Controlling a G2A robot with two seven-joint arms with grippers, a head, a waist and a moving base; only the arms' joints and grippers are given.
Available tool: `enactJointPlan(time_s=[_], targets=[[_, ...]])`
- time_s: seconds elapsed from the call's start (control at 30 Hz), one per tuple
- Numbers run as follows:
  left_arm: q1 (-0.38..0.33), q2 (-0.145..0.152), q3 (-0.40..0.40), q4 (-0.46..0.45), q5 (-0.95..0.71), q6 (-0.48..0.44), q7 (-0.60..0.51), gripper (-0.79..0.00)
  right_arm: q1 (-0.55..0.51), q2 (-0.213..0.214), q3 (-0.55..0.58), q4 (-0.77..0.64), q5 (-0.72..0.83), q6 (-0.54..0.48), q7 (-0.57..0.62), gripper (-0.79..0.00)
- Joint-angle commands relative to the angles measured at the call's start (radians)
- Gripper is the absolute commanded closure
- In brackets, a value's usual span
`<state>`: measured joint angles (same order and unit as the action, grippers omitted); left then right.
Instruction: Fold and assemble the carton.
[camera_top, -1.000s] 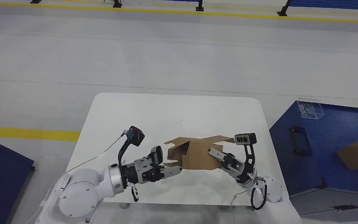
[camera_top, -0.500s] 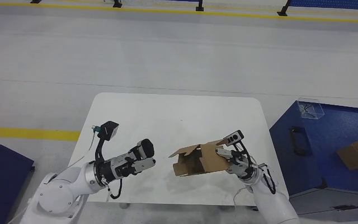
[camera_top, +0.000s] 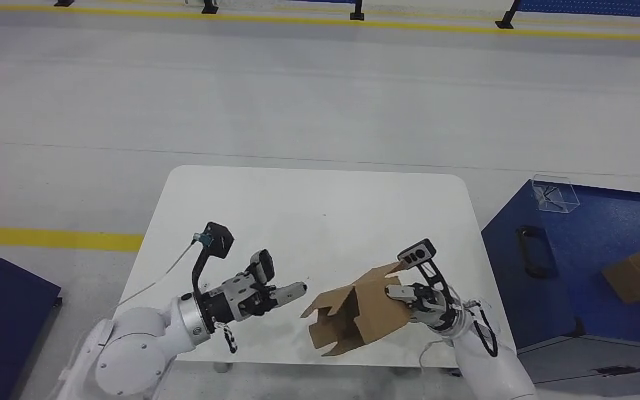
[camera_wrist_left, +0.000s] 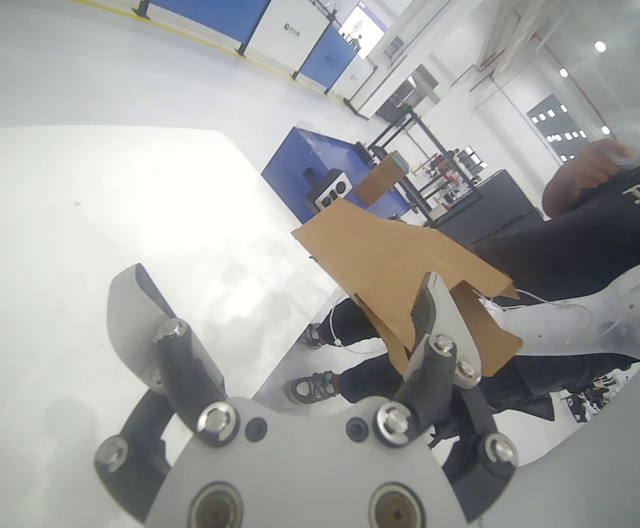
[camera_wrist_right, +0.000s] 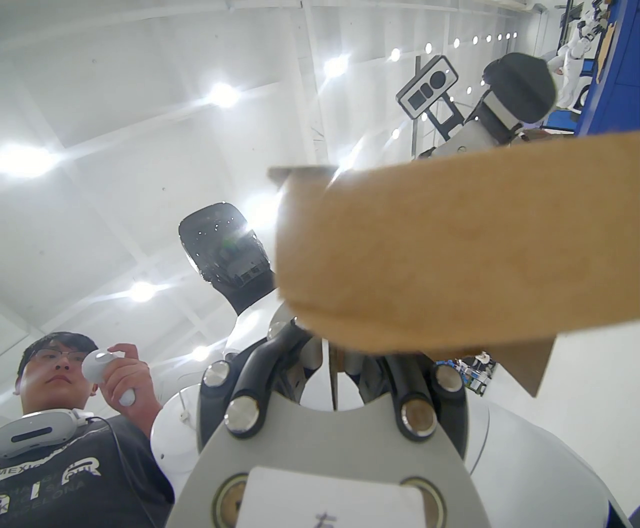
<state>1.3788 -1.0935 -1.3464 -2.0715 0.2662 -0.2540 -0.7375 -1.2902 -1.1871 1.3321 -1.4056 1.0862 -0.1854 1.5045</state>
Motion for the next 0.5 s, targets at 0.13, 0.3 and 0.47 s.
enactJointPlan(time_s=[0.13,0.3,0.47], targets=[[-0.003,-0.001,0.058,-0.022,0.042,0.001,-0.014,-0.785,-0.010,0.001,0.010,-0.012,0.002,-0.004,-0.002,0.000],[0.003,0.000,0.084,-0.035,0.077,0.009,-0.009,-0.785,-0.016,0.000,0.009,-0.017,-0.002,-0.010,-0.003,0.000],[-0.006,-0.001,0.109,-0.032,0.094,0.015,-0.016,-0.785,-0.019,-0.001,0.008,-0.020,0.000,-0.011,-0.007,0.000]])
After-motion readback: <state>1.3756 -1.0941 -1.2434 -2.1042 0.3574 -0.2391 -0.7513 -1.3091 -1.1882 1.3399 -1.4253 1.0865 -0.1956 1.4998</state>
